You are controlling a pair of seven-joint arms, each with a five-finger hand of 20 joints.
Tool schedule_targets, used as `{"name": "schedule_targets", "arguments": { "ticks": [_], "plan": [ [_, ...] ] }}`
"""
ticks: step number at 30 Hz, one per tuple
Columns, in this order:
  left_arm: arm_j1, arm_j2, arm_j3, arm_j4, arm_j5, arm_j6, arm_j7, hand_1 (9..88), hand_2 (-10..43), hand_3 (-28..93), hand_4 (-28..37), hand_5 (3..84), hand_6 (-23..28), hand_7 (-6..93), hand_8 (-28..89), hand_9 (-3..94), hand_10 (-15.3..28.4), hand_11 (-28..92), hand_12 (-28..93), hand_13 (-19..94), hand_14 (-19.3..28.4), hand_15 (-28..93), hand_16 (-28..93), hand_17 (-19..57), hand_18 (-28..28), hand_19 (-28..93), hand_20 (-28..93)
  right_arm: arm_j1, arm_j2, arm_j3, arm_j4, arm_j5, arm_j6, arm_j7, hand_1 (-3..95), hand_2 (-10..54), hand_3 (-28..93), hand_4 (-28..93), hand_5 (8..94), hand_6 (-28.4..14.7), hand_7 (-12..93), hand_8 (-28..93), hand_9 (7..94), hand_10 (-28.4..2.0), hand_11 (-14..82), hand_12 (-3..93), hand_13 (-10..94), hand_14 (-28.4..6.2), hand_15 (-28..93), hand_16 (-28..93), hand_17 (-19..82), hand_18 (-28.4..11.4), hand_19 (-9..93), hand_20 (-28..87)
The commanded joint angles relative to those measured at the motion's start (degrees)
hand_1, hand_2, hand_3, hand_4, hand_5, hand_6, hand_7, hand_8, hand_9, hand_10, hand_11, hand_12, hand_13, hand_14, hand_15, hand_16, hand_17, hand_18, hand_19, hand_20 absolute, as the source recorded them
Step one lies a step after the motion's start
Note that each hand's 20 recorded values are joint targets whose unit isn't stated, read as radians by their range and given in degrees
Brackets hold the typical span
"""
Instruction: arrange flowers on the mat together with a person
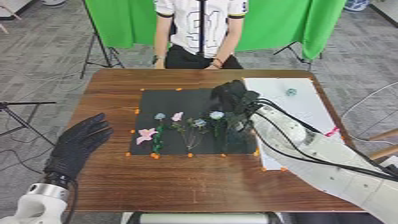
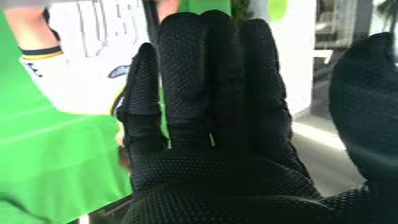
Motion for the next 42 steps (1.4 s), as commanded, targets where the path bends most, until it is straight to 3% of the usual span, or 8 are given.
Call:
{"name": "schedule_targets", "arguments": {
  "ticks": [1,3,9,16,21,24,29,42],
  "plan": [
    [1.8,-1.31,0.05,-0.46,0.16,0.26,0.73,27.5,2.9,73,-20.3,40.3,6.2,17.6,-9,34.6,14.3,27,13,28,16.4,38,-2,-7.3,21.0,49,10,-27.4,6.0,37.1,-16.7,29.7,-13.3,-6.9,23.3,1.2,88,-26,48.0,-0.1,33,-17,51.8,-11.9,30.6,25.2,48,-8.7,51,22,18,-18.8,60,40],
    [2.3,-0.75,0.32,-0.7,-0.35,1.22,1.66,27.5,2.9,73,-20.2,40.3,6.1,17.7,-9,34.6,14.4,27,13,28,16.4,38,-2,-7.3,21.0,49,10,-36.8,5.5,49.2,-20.3,41.8,-19.7,-8.5,23.1,2.7,88,-25,45.0,-1.3,31,-17,47.0,-12.8,27.4,24.5,42,-9.5,45,20,15,-19.3,56,37],
    [2.8,-2.48,-0.76,-1.61,0.2,1.06,2.98,27.7,2.9,73,-20.3,40.3,6.1,17.8,-9,34.6,14.3,27,13,28,16.4,38,-2,-7.2,21.0,49,10,-59.9,0.6,71.8,-28.4,63.6,-20.1,-8.8,20.8,5.6,85,-23,45.7,-3.2,24,-14,48.0,-14.7,23.8,24.2,44,-11.7,44,21,16,-20.0,58,34],
    [2.0,-3.04,0.14,-1.36,0.3,1.72,4.71,27.7,2.9,73,-20.3,40.4,6.1,17.7,-9,34.5,14.2,27,13,28,16.4,38,-2,-7.2,21.0,49,10,-76.0,-9.8,80.4,-33.2,70.9,-19.5,-8.8,17.7,5.1,86,-22,45.0,-3.9,14,-10,46.6,-15.2,14.1,22.3,40,-13.3,30,22,15,-20.6,50,27],
    [1.1,-3.59,1.22,-0.86,0.8,1.43,4.11,27.8,2.8,73,-20.3,40.2,6.1,17.9,-9,34.4,14.3,27,13,28,16.3,38,-2,-7.1,21.0,49,10,-77.1,-13.9,76.6,-33.6,71.0,-13.2,-12.6,16.6,4.8,87,-22,44.6,-3.9,14,-9,46.0,-15.5,13.4,22.6,40,-13.4,28,24,14,-20.9,49,27],
    [1.0,-3.66,1.86,-0.59,0.48,2.1,3.9,27.9,2.8,73,-20.3,40.3,6.0,17.9,-9,34.4,14.3,27,13,28,16.3,38,-2,-7.1,21.0,49,10,-75.7,-15.2,75.9,-32.6,70.3,-15.5,-11.0,16.6,4.5,87,-22,46.0,-4.1,15,-9,47.0,-15.5,14.9,23.2,40,-12.9,30,25,14,-21.1,51,28],
    [-2.6,-3.07,3.43,0.62,1.36,0.44,3.2,27.9,2.8,73,-20.3,40.2,6.0,18.1,-9,34.1,14.1,27,13,28,16.3,38,-2,-7.1,21.0,49,10,-76.4,-14.8,77.2,-32.8,68.2,-16.7,-12.1,16.7,4.2,88,-22,46.1,-4.2,17,-10,46.8,-15.5,15.8,23.4,40,-12.8,31,25,13,-21.2,51,28],
    [-0.9,-3.65,2.67,0.18,1.16,1.15,2.71,27.9,2.9,73,-20.2,40.0,6.1,17.9,-9,33.7,14.2,27,13,28,16.3,38,-2,-7.1,21.0,49,10,-76.9,-16.6,76.6,-32.1,66.8,-17.8,-9.6,17.2,3.0,89,-22,46.5,-4.3,18,-11,46.7,-15.4,17.0,23.5,40,-12.5,32,24,13,-21.2,51,29]
  ]
}}
